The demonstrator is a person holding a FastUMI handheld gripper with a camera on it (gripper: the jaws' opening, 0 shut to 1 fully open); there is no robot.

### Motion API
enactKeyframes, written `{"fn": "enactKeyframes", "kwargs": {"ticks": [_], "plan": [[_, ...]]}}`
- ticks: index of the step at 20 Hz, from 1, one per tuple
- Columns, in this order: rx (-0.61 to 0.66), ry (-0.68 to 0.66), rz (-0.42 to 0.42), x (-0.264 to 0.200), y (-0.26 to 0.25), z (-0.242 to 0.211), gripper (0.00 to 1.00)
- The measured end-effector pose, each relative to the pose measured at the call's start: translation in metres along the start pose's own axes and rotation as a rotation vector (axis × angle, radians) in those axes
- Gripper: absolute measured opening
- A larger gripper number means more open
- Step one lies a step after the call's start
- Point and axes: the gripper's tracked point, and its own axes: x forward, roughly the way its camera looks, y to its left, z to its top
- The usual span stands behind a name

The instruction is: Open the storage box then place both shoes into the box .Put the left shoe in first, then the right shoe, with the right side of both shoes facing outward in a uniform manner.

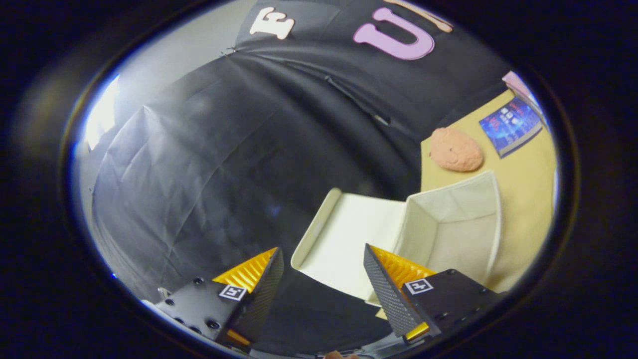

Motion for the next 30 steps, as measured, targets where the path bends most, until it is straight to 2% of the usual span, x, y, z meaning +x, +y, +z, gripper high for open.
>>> {"fn": "enactKeyframes", "kwargs": {"ticks": [8,16,21,24,30], "plan": [[-0.113,-0.081,-0.31,-0.121,-0.123,0.055,0.99],[-0.235,0.056,-0.647,-0.229,-0.26,0.034,0.98],[-0.296,0.159,-0.775,-0.258,-0.316,0.008,0.98],[-0.33,0.221,-0.828,-0.257,-0.349,-0.007,0.98],[-0.464,0.271,-0.955,-0.252,-0.408,0.002,0.78]]}}
